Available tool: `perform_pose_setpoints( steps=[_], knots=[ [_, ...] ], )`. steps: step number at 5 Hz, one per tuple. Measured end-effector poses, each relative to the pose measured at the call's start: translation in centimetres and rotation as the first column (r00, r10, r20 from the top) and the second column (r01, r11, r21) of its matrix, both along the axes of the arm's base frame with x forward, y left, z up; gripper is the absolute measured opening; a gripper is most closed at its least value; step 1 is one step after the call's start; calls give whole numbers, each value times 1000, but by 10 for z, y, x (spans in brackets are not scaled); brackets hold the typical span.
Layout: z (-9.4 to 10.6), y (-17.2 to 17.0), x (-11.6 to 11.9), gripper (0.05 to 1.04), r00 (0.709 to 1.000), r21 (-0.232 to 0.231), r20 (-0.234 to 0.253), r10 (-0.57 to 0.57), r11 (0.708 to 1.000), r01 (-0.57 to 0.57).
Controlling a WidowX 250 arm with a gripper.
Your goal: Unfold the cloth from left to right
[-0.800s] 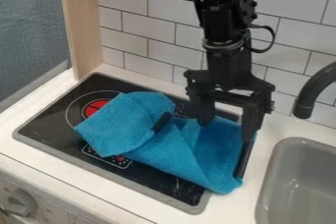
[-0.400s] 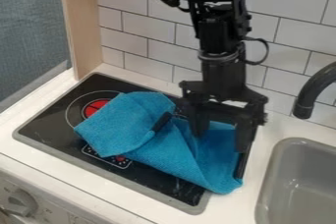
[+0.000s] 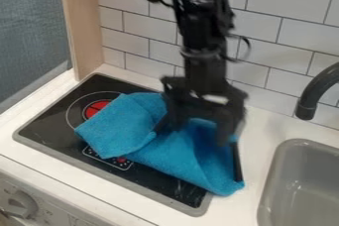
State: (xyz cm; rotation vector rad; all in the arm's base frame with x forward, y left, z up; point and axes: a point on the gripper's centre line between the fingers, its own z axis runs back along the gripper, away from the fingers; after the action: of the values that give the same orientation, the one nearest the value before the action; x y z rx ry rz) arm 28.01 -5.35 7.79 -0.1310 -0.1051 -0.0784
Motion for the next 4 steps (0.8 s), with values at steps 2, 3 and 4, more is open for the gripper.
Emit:
perform_pose_setpoints(
  steps=[2,3,4],
  knots=[
    [13,37,-3,1000,992,7,22,120,993,-120],
    [19,44,-6,999,987,17,45,155,988,-156],
    [9,53,-6,1000,977,69,18,212,975,-212]
  ],
)
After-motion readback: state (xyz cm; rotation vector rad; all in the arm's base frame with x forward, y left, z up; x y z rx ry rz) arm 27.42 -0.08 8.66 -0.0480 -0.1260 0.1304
